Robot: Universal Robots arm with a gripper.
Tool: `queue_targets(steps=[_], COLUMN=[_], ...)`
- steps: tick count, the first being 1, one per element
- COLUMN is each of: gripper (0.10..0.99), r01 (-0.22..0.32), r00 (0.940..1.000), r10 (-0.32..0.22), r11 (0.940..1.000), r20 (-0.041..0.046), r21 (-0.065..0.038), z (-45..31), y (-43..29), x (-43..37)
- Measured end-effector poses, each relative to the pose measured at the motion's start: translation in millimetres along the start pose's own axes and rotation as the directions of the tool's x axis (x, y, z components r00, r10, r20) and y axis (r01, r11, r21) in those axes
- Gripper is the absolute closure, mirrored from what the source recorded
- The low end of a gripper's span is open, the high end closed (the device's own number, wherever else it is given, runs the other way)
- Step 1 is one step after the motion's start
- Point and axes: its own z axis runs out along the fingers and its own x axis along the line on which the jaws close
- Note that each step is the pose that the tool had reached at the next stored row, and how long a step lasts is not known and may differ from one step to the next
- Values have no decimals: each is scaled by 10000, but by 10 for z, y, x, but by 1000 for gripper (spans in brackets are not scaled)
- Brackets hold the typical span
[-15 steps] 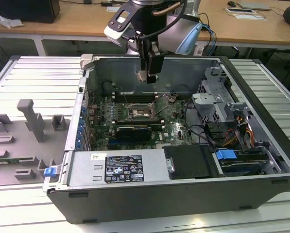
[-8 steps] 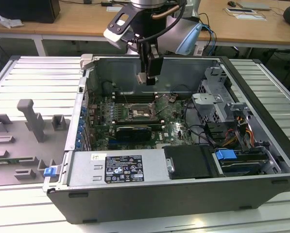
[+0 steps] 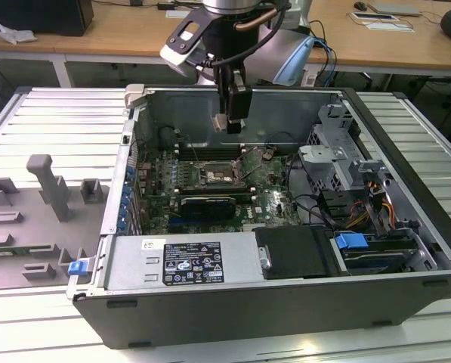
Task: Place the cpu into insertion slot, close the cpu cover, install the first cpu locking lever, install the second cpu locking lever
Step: 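Place the cpu into insertion slot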
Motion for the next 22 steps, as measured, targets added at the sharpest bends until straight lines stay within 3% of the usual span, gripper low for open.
queue_targets(steps=[9,22], gripper=[545,545], r01=[-748,-751], r00=[9972,9971], r10=[748,751], r11=[9972,9972], r20=[82,82], r21=[-10,-10], z=[4,48], y=[0,-4], x=[0,-1])
